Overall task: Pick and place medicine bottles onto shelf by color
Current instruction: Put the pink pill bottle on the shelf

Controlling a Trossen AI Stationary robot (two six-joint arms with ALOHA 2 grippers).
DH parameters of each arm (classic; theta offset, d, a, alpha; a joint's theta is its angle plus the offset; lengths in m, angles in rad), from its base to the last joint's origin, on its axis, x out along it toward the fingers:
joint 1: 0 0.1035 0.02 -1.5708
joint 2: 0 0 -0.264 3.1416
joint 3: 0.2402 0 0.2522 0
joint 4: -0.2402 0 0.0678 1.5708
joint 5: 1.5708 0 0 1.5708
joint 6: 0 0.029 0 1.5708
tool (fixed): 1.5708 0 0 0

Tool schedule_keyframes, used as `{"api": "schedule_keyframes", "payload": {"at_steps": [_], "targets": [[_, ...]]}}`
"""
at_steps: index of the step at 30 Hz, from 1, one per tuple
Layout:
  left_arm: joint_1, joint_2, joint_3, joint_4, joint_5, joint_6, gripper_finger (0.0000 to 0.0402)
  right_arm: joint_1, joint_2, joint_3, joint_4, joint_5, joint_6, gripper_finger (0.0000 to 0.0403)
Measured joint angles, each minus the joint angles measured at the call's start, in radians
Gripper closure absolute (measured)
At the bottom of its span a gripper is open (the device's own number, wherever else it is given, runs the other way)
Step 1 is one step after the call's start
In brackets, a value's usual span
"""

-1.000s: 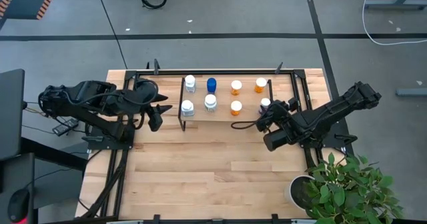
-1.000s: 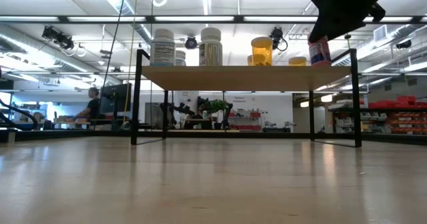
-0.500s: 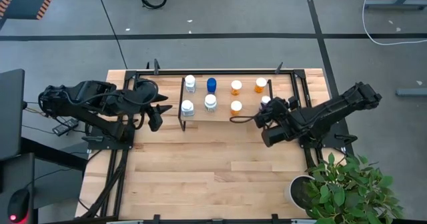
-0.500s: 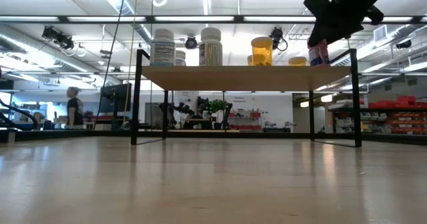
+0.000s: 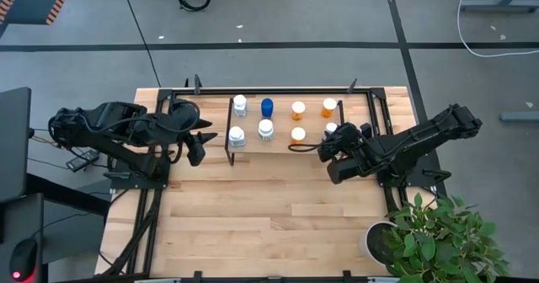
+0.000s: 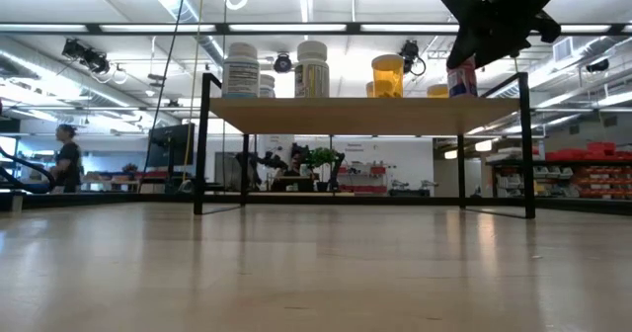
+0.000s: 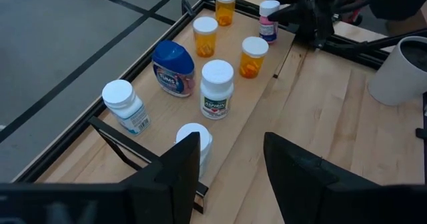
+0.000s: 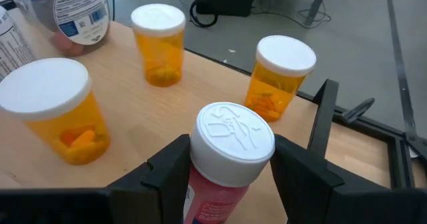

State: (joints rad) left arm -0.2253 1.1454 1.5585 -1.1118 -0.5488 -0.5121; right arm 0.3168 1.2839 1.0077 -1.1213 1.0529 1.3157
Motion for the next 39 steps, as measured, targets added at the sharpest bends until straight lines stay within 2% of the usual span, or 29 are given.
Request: {"api": "schedule_keyframes", "payload": {"at_steps": [7, 9, 22, 39], "targets": [[0.000, 0.000, 0.000, 0.000, 0.000, 0.000, 0.0230, 0.003, 0.000, 0.000, 0.012, -0.027, -0.005, 0.0193], [0.000, 0.000, 0.000, 0.000, 0.000, 0.000, 0.0230, 0.006, 0.001, 0.000, 0.022, -0.064, -0.007, 0.0191], [0.000, 0.000, 0.000, 0.000, 0.000, 0.000, 0.0230, 0.006, 0.002, -0.002, 0.033, -0.068, 0.002, 0.0187], [-0.002, 0.000, 0.000, -0.001, 0.001, -0.002, 0.0230, 0.031, 0.001, -0.001, 0.050, -0.117, 0.001, 0.0136]]}}
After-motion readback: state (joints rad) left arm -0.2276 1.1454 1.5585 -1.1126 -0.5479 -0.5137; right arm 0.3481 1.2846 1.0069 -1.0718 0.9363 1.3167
